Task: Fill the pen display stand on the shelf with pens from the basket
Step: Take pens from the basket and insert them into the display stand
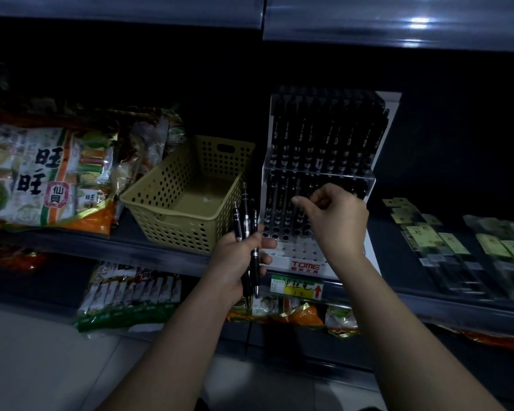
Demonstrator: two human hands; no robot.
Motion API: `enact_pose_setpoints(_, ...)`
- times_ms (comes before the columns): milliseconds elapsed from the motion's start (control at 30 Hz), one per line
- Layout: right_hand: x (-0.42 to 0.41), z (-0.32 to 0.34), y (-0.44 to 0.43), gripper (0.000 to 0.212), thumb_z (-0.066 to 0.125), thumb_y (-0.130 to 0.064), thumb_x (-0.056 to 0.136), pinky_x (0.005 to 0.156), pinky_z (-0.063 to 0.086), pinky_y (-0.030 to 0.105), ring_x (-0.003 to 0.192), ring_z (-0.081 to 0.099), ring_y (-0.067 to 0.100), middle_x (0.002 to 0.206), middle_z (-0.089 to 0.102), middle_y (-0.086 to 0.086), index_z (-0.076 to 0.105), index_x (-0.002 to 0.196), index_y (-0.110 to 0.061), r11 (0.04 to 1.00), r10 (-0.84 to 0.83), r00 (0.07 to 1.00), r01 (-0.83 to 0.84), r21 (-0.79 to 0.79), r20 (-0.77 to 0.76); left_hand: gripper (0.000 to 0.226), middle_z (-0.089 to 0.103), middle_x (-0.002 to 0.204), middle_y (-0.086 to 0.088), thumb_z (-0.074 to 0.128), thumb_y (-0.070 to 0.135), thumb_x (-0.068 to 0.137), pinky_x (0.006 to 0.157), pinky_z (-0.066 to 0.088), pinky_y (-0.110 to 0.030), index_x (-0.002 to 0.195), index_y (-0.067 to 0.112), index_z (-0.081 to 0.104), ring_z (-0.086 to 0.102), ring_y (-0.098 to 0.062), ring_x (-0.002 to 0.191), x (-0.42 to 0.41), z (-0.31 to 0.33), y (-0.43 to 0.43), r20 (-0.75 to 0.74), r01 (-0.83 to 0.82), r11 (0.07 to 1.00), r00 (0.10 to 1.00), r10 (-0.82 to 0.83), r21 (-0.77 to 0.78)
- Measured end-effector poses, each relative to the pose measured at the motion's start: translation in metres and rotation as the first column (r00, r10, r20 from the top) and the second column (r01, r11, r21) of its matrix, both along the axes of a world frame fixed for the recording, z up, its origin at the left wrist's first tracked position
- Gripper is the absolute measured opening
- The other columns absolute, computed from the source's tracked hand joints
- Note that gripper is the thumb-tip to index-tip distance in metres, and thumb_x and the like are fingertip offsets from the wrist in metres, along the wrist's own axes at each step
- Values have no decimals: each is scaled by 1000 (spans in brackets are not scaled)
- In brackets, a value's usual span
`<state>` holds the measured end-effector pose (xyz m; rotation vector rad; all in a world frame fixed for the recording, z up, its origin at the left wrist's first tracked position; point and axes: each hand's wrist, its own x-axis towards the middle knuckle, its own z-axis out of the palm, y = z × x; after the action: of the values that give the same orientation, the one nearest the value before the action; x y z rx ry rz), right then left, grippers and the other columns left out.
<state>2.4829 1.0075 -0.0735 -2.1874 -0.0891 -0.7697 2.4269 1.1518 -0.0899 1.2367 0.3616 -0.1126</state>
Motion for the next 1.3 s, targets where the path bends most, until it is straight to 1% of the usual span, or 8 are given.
enact_pose_setpoints(233, -2, -1, -2, 30, 77, -40, 75, 53, 45, 27, 55, 54, 10, 58, 54, -11, 60, 67, -16, 999, 47, 997, -48, -13, -65, 20, 69, 80, -8, 49, 12, 98, 47, 42, -25, 114, 7, 59, 54, -16, 54, 0, -1, 0, 5, -1, 1000, 1000, 1, 1)
enact_pose_setpoints(400, -1, 1, -5, 22, 71, -32, 82, 59, 49, 31, 64, 61, 15, 65, 64, -4, 68, 73, -13, 996, 60, 995, -64, -54, -80, 21, 69, 80, -9, 49, 10, 98, 45, 43, -24, 116, 6, 59, 55, -16, 54, 0, 1, 0, 7, -1, 1000, 1000, 1, -15)
enact_pose_setpoints(700, -4, -2, -4, 27, 70, -37, 83, 55, 48, 31, 61, 60, 18, 62, 61, -3, 64, 73, -13, 995, 64, 993, -71, -67, -94, 22, 74, 81, -6, 49, 10, 98, 47, 47, -23, 118, 1, 47, 60, -13, 54, -4, 2, -2, 79, 32, 999, 996, -34, 16)
enact_pose_setpoints(833, -11, 5, -1, 31, 64, -37, 85, 52, 46, 35, 54, 54, 16, 55, 56, -4, 57, 65, -15, 995, 99, 995, -99, 29, -15, 7, 73, 83, -9, 50, 6, 96, 51, 47, -26, 98, 11, 53, 60, -18, 60, -6, 7, -4, 133, 75, 994, 989, -63, -84)
enact_pose_setpoints(967, -17, 17, 10, 18, 66, -31, 86, 58, 50, 34, 61, 62, 13, 64, 66, -4, 70, 72, -21, 922, 384, 907, -367, 122, -173, 11, 68, 72, -2, 51, 7, 95, 52, 49, -28, 92, 14, 58, 61, -17, 57, -8, 10, -8, 179, 76, 988, 982, -51, -135)
enact_pose_setpoints(1100, -22, 28, 9, 10, 69, -14, 86, 58, 51, 25, 63, 62, 16, 74, 66, 12, 70, 82, -5, 757, 608, 763, -476, 447, -218, 14, 68, 75, -6, 48, 11, 97, 61, 52, -33, 94, 12, 61, 61, -18, 59, -10, 10, -8, 229, 125, 984, 969, -93, -129)
enact_pose_setpoints(1200, -22, 30, 6, 13, 73, -17, 82, 56, 47, 19, 61, 59, 7, 69, 64, 4, 69, 81, -5, 759, 602, 771, -470, 450, -210, 12, 68, 73, -6, 50, 14, 97, 62, 52, -34, 95, 9, 61, 60, -17, 59, -10, 8, -8, 228, 107, 992, 970, -89, -67)
enact_pose_setpoints(1300, -24, 31, 9, 23, 80, -22, 74, 53, 45, 19, 56, 54, 7, 61, 58, 0, 64, 76, -5, 817, 537, 813, -434, 380, -226, 10, 64, 72, -7, 53, 9, 95, 57, 51, -29, 93, 10, 63, 57, -14, 56, -8, 5, -12, 253, 49, 999, 967, -42, -23)
